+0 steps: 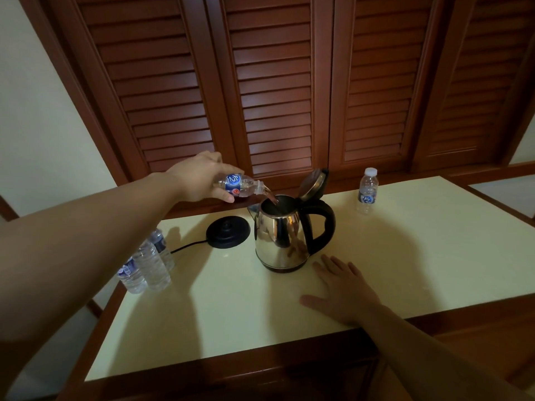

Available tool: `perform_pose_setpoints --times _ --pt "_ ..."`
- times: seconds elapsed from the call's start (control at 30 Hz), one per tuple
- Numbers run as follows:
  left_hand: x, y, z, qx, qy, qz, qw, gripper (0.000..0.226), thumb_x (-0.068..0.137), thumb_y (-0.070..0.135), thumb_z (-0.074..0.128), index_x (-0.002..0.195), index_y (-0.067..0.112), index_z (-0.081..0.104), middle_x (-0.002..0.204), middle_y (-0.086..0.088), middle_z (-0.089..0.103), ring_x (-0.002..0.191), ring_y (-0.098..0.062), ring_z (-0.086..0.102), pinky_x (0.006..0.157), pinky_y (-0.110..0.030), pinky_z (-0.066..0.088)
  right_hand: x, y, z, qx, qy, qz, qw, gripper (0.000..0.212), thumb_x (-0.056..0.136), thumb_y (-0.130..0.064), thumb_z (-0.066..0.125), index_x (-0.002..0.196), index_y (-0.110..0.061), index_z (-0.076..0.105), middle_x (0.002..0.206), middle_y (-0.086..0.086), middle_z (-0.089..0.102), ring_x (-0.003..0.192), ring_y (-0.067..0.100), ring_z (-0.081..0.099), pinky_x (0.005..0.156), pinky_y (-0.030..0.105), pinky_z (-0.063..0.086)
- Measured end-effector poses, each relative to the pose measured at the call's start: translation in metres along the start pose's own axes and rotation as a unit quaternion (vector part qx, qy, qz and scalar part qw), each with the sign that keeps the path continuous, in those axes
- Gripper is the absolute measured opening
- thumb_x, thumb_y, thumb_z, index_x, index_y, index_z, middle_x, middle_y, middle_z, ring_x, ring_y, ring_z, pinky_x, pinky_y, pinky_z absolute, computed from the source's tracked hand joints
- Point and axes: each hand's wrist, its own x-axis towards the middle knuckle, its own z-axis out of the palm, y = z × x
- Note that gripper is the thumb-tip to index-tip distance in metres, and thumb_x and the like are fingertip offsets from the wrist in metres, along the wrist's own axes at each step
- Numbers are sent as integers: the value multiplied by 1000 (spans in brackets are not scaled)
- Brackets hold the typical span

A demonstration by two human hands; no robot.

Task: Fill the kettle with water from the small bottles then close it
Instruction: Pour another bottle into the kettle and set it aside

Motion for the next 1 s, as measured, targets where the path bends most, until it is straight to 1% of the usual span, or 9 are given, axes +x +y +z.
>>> perform_pose_setpoints --times 0.1,0.27,0.33,0.47,0.6,0.7,0.8,0.9,1.0 --pt "1 1 -5 7 2 9 1000 76 85 56 75 153 40 45 105 -1 44 103 -18 39 81 -35 37 0 0 0 -2 -1 0 1000 110 78 -97 22 165 -32 4 173 -4 -7 159 16 -7 128 46 -3" --pt "1 0 -11 28 1 5 1000 78 83 60 75 153 42 45 103 2 43 106 -19 44 89 -43 48 -2 0 -2 4 -3 -2 1000 110 79 -97 23 165 -32 4 173 -4 -8 159 15 -8 128 45 -4" --pt "2 0 -14 36 0 8 999 79 82 61 75 153 42 45 103 3 43 105 -19 44 90 -44 50 -1 0 -2 6 -3 -1 1000 110 78 -98 22 165 -33 4 173 -4 -8 159 15 -8 128 45 -4" --pt "5 1 -21 54 -8 22 998 79 83 61 74 153 41 44 106 1 44 104 -17 39 87 -39 45 -1 -1 -2 9 -3 0 1000 110 78 -97 23 165 -33 5 173 -5 -8 159 15 -8 128 45 -4" --pt "9 4 -27 76 -16 34 996 78 83 62 74 152 40 46 110 1 47 109 -19 43 88 -40 46 -2 -1 -3 9 -4 -2 1000 109 79 -97 23 165 -33 5 173 -4 -7 159 16 -7 128 46 -3" --pt "14 7 -32 109 -20 57 992 77 83 63 73 152 37 48 104 2 45 104 -18 43 84 -39 45 -2 -1 -3 8 -3 -3 1000 109 79 -97 22 165 -33 5 173 -3 -7 159 16 -7 128 46 -3" --pt "20 12 -39 145 -29 77 986 78 84 63 72 152 37 48 102 3 43 97 -14 38 77 -33 38 -2 -1 -3 6 -4 -2 1000 109 79 -96 22 165 -32 5 173 -3 -7 159 16 -7 128 45 -4" --pt "25 17 -44 175 -44 95 979 79 84 67 69 153 38 46 102 3 42 100 -15 37 82 -36 45 -2 0 -2 6 -1 -4 1000 109 79 -96 22 165 -32 6 174 -3 -6 159 17 -6 128 45 -3" --pt "29 24 -50 202 -54 112 971 78 84 68 66 154 39 45 105 1 43 106 -20 43 84 -37 47 -2 0 -2 9 -2 -4 1000 109 79 -96 23 165 -32 6 173 -3 -6 159 17 -6 128 46 -3"
